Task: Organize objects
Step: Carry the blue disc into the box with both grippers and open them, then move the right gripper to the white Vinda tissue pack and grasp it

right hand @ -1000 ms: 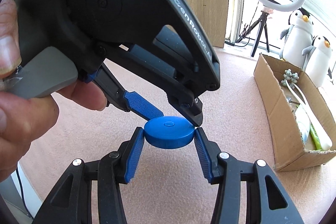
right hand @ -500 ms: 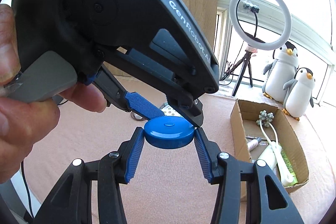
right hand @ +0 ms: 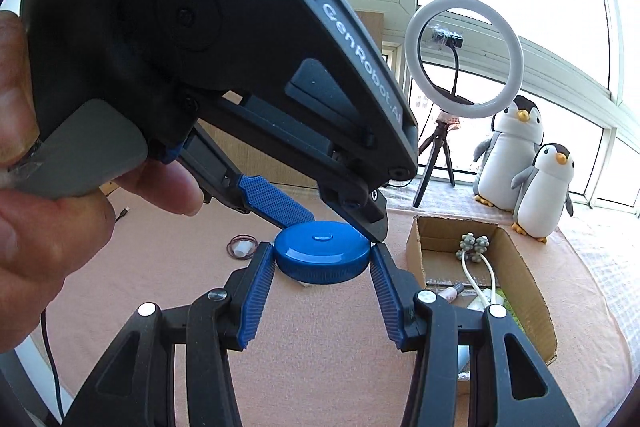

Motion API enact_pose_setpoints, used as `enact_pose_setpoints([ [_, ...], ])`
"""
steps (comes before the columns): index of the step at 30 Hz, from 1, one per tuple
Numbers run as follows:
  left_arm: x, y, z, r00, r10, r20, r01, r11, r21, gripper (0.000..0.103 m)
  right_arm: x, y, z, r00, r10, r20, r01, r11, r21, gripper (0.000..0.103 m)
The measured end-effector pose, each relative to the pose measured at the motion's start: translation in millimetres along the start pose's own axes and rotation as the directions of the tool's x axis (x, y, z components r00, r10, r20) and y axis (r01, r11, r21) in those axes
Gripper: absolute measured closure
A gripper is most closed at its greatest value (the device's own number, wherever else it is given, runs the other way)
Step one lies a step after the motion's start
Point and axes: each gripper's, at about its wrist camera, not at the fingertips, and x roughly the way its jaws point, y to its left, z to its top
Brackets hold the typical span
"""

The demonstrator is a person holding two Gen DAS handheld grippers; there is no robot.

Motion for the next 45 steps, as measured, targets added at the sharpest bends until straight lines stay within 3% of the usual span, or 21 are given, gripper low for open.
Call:
enact_pose_setpoints([
  [24,123.4,-119.5,59.5,0.990,-0.052,-0.134,0.078,0.977,0.198,0.056,7.9,-108.9,-23.6,0.977,-0.204,-0.054,0.210,0.969,0.129,0.058],
  [26,133.2,-123.0,65.1,0.992,-0.030,-0.126,0.057,0.974,0.219,0.042,11.1,-116.1,-23.5,0.976,-0.212,-0.058,0.218,0.967,0.134,0.058],
  [27,138.5,-122.6,67.7,0.994,0.013,-0.107,0.013,0.972,0.236,0.015,13.1,-118.6,-23.7,0.973,-0.220,-0.062,0.227,0.965,0.132,0.058],
  [28,141.5,-118.4,70.1,0.996,0.051,-0.079,-0.031,0.972,0.234,0.001,17.7,-120.8,-24.8,0.967,-0.243,-0.079,0.252,0.960,0.123,0.057],
  [30,143.4,-104.2,73.3,0.994,0.094,-0.047,-0.081,0.973,0.218,0.001,32.5,-126.7,-31.0,0.949,-0.270,-0.164,0.290,0.950,0.113,0.057],
  [35,131.5,-55.8,70.3,0.989,0.147,-0.016,-0.142,0.974,0.175,0.001,25.5,-123.0,-39.7,0.945,-0.277,-0.171,0.301,0.944,0.134,0.053],
  [39,106.9,-4.4,58.5,0.979,0.201,0.021,-0.202,0.974,0.106,0.001,29.2,-124.6,-40.1,0.956,-0.237,-0.175,0.263,0.955,0.140,0.053],
  [45,61.1,89.7,30.0,0.959,0.279,0.046,-0.276,0.959,-0.065,0.001,46.2,-81.3,-29.5,0.974,-0.126,-0.189,0.142,0.987,0.074,0.045],
])
